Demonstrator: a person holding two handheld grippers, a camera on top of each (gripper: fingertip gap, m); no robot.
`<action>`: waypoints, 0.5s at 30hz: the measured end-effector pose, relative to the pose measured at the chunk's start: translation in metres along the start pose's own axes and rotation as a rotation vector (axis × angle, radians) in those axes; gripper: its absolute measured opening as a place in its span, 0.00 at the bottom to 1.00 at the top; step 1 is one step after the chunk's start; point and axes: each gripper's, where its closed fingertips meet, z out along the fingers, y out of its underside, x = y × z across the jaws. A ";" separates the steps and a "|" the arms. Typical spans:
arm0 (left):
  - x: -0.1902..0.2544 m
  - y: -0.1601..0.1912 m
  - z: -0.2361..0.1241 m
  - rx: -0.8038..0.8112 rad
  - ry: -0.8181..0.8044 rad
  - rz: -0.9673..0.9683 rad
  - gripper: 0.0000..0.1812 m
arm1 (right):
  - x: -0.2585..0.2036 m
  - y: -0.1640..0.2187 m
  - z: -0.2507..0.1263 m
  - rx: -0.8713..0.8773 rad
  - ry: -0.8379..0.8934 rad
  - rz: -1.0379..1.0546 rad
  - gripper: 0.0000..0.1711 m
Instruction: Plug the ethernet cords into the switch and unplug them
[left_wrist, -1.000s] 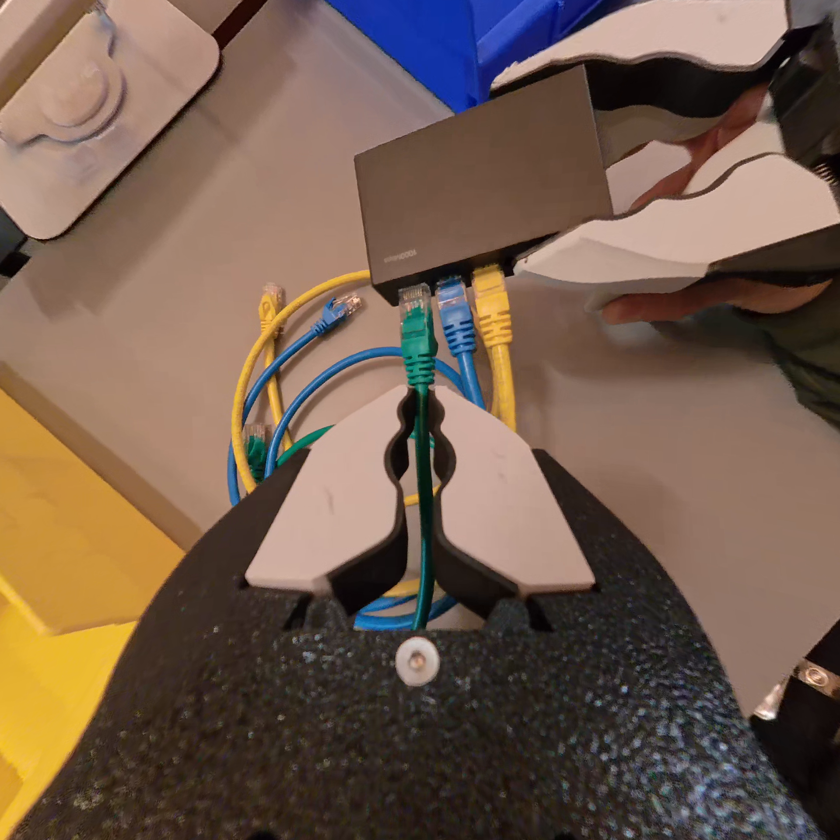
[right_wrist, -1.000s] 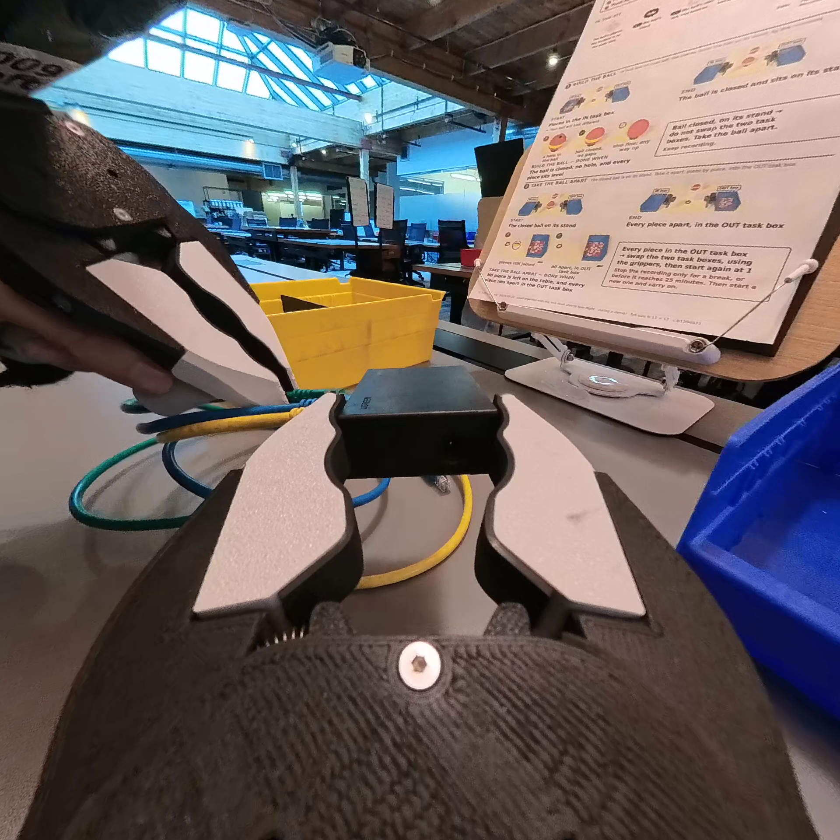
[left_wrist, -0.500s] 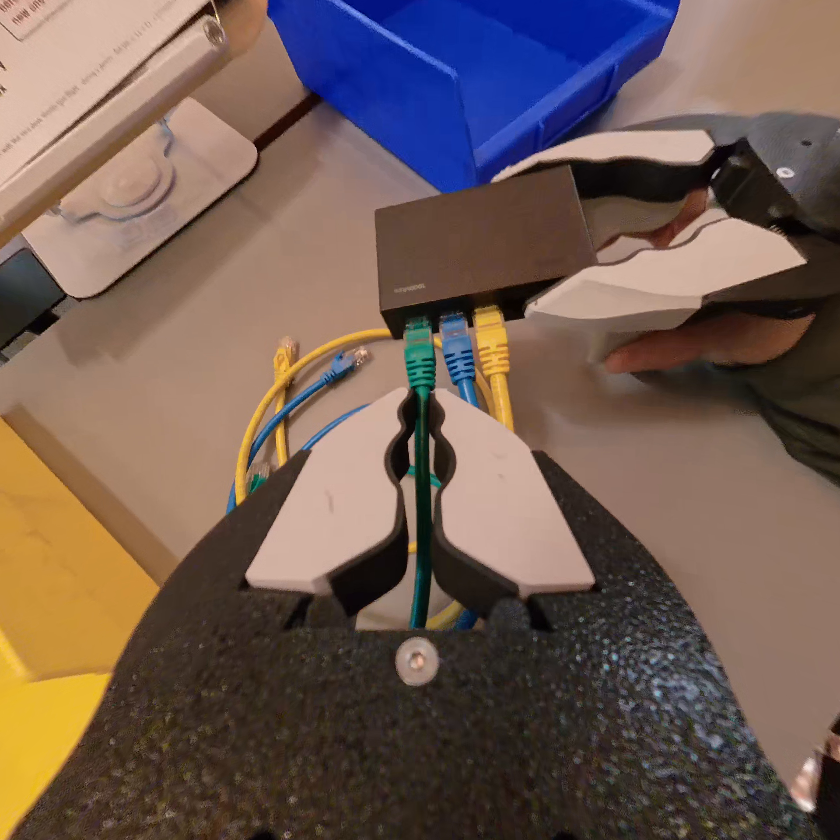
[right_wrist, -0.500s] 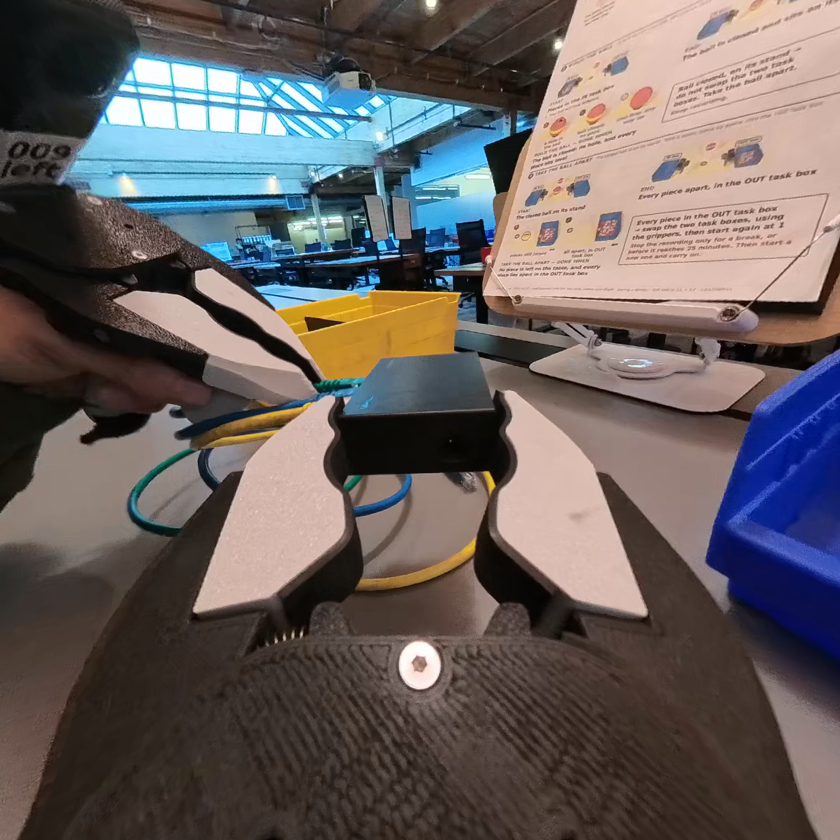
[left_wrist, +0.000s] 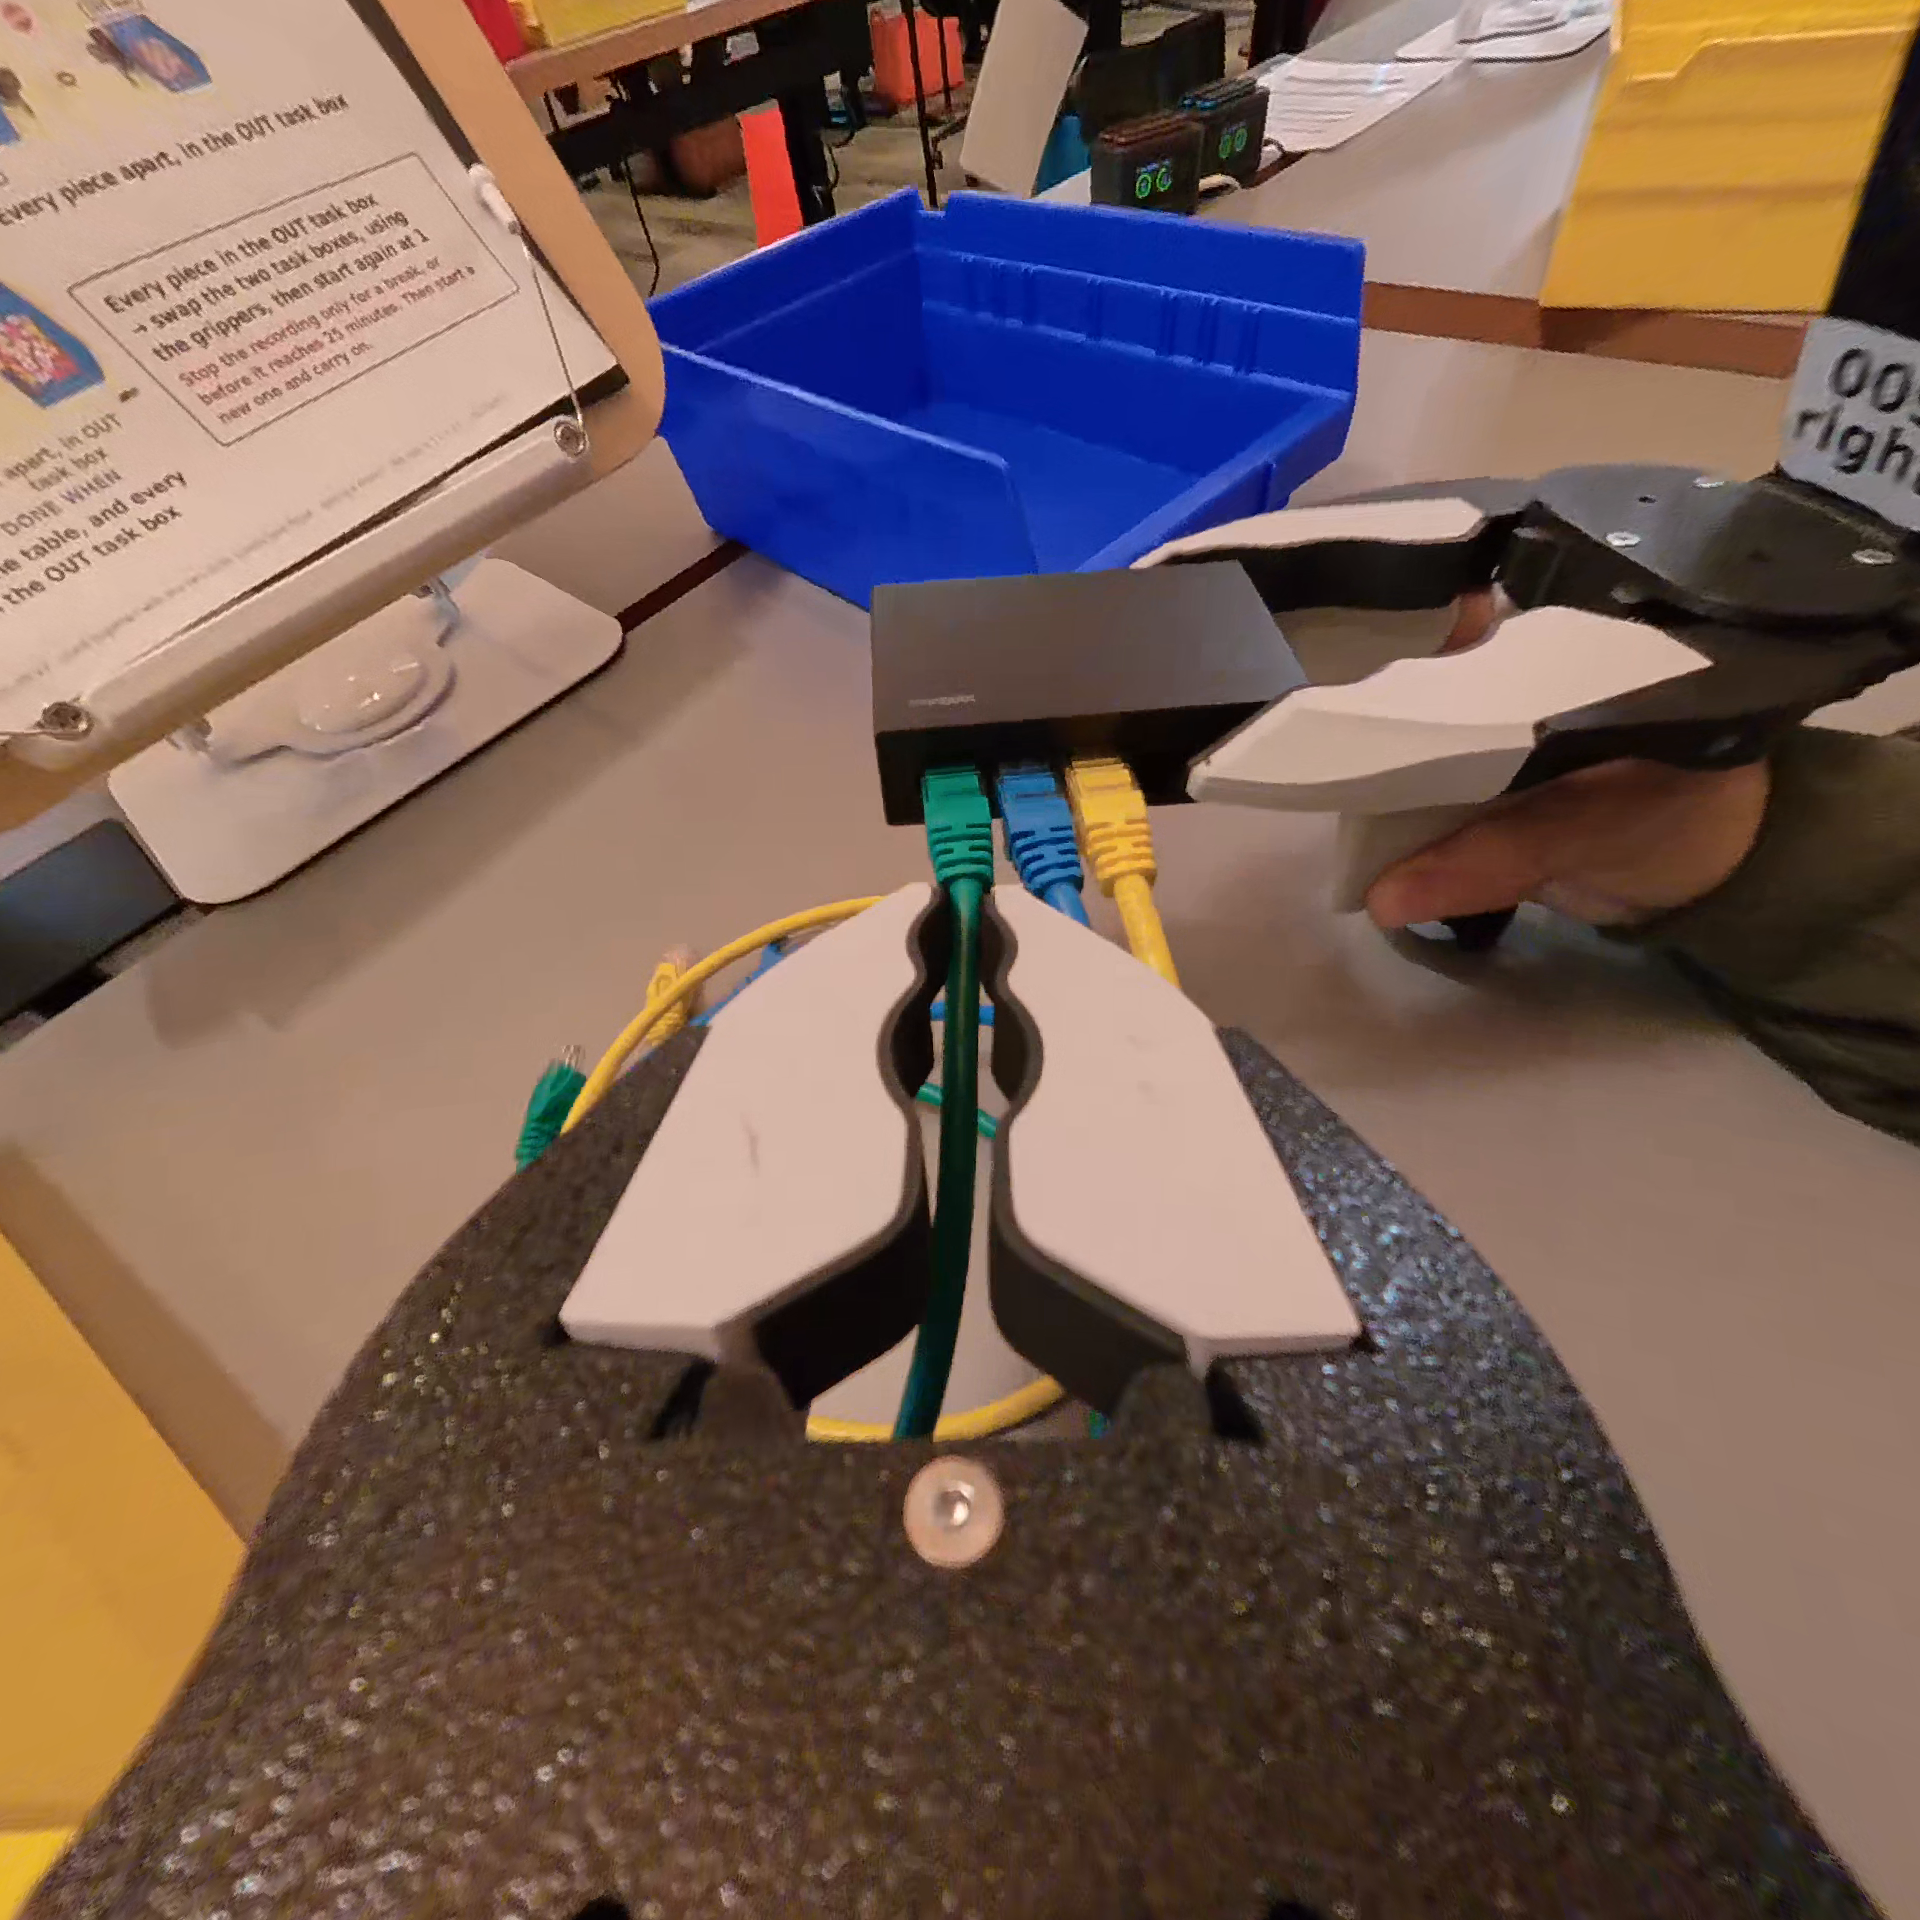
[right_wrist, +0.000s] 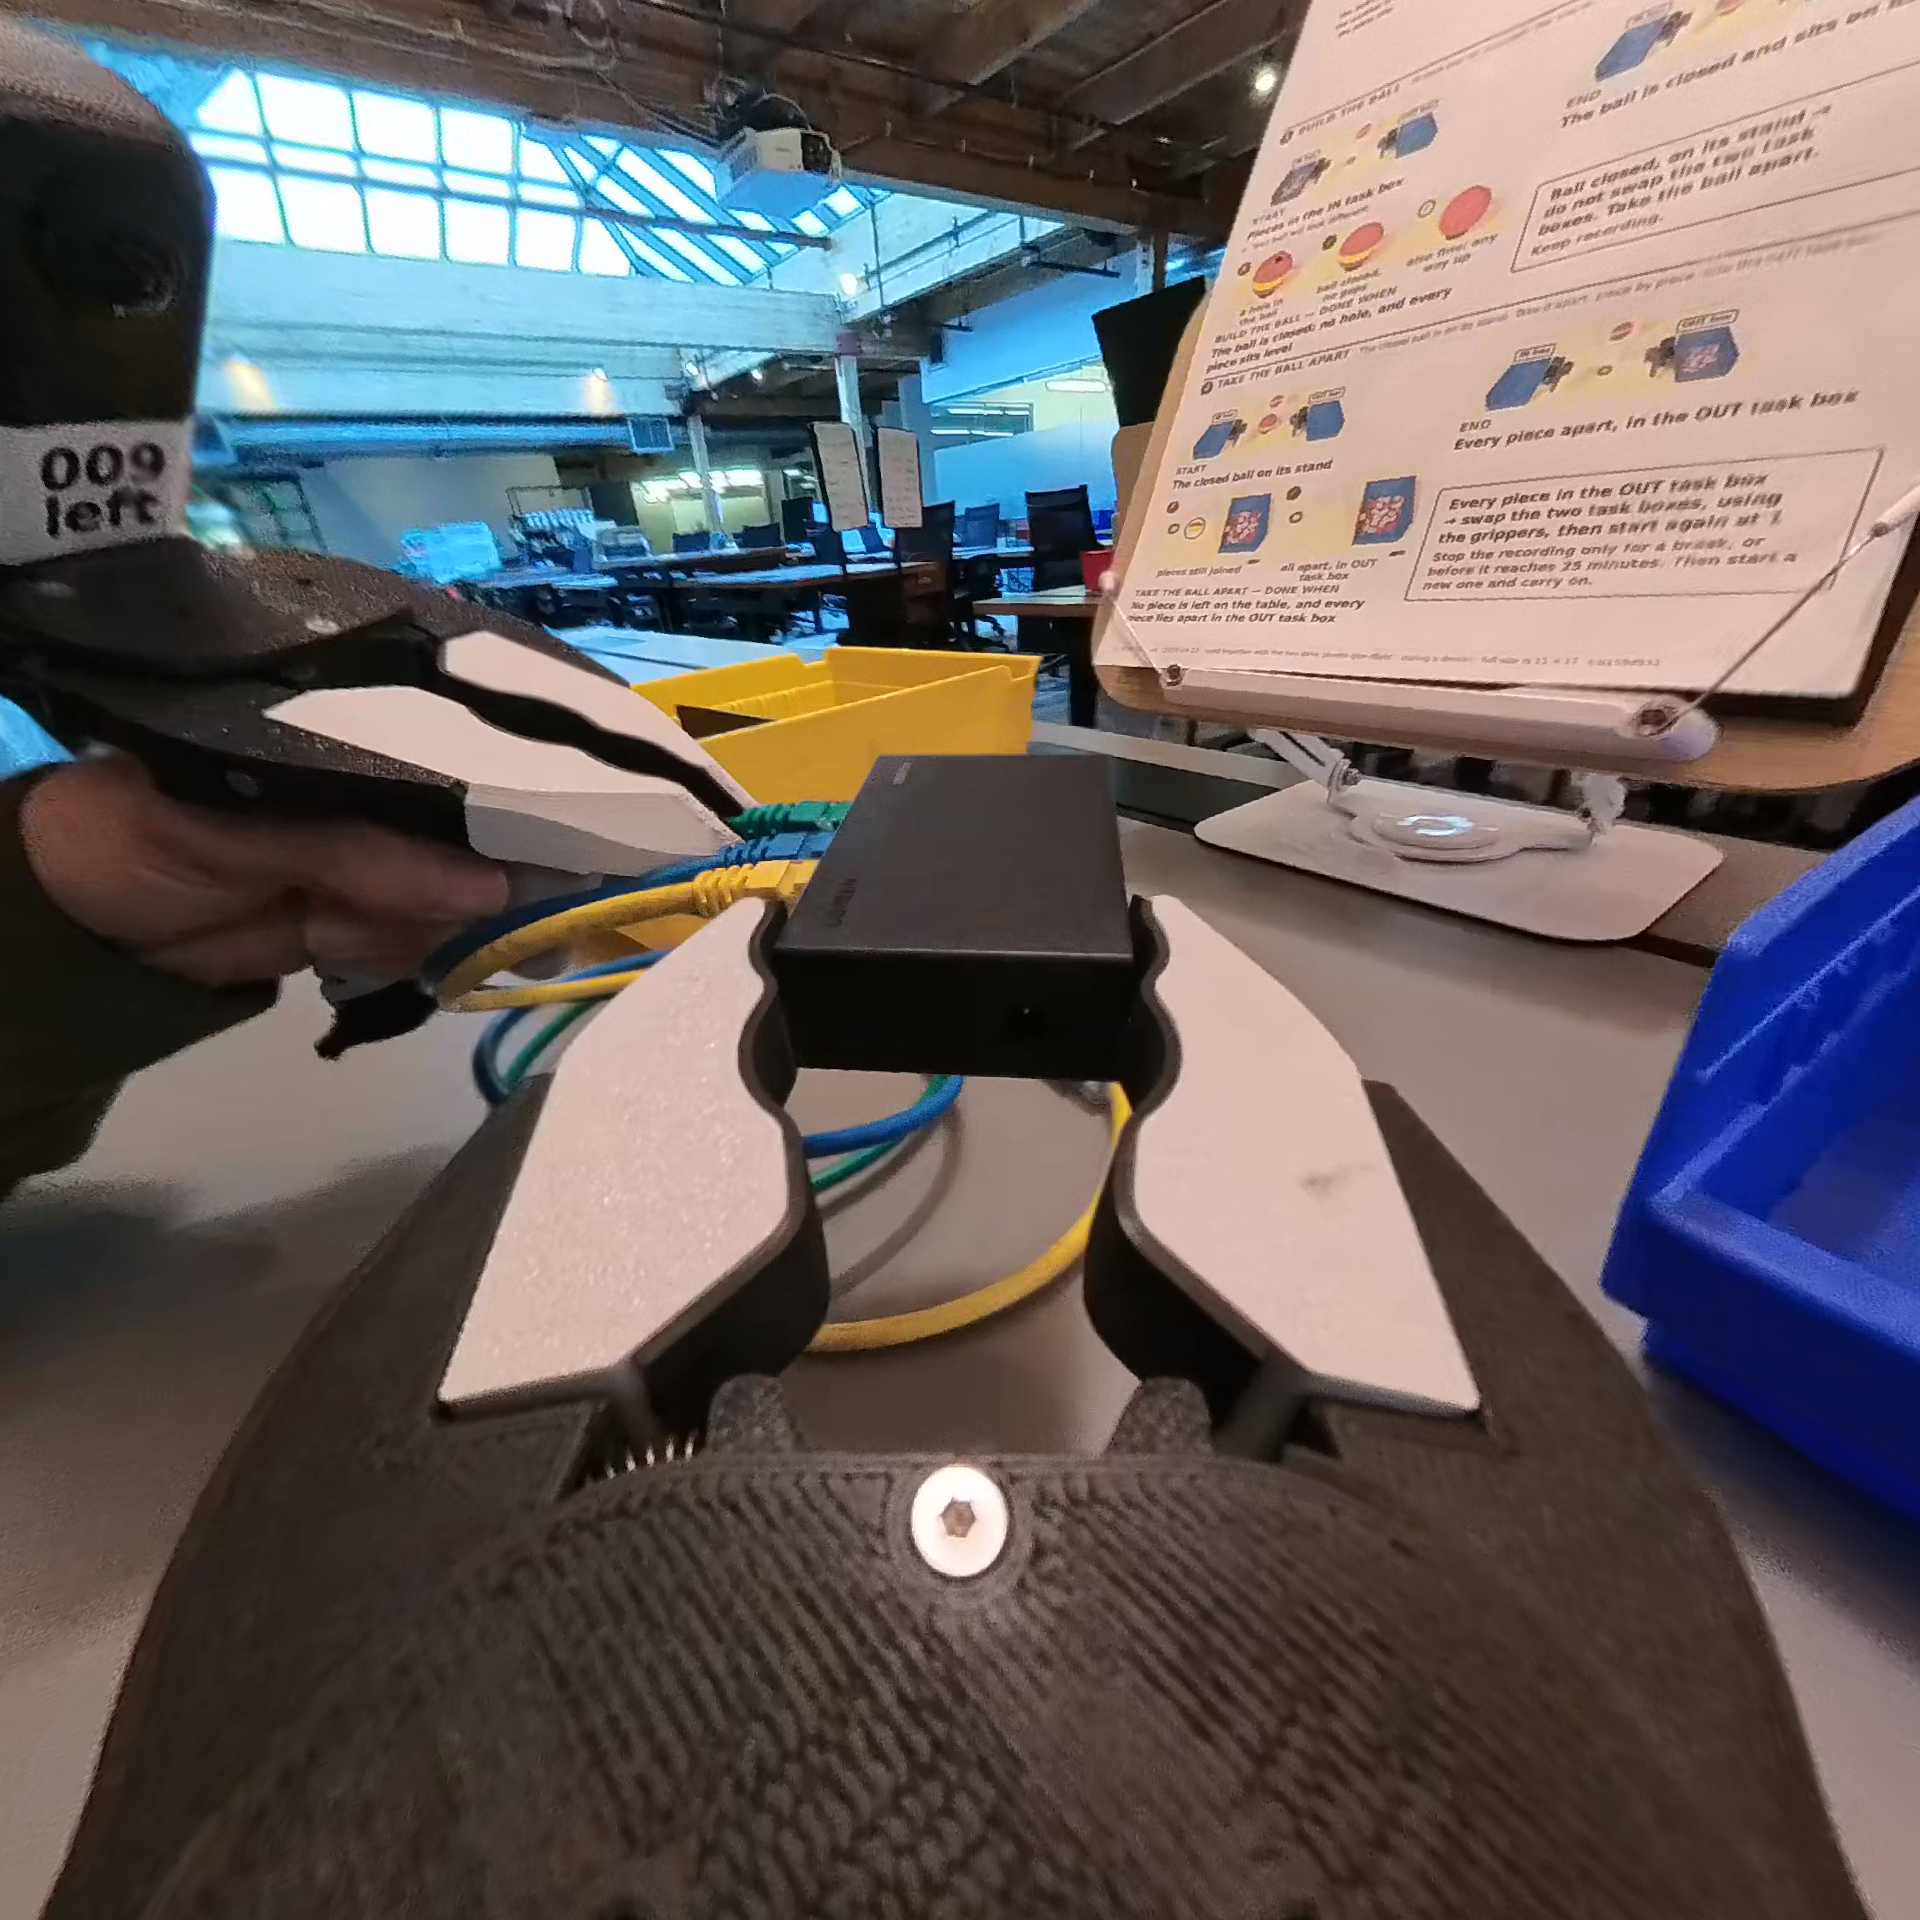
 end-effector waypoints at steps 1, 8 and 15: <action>-0.001 0.004 0.000 -0.016 -0.003 0.003 0.03 | -0.001 0.001 0.001 -0.010 0.009 -0.032 0.37; -0.008 -0.029 -0.041 0.144 -0.126 0.027 0.12 | 0.009 -0.003 -0.003 -0.008 0.050 -0.095 0.37; -0.073 0.015 -0.101 0.126 -0.340 -0.092 0.28 | 0.019 -0.055 -0.018 0.118 0.089 -0.090 0.36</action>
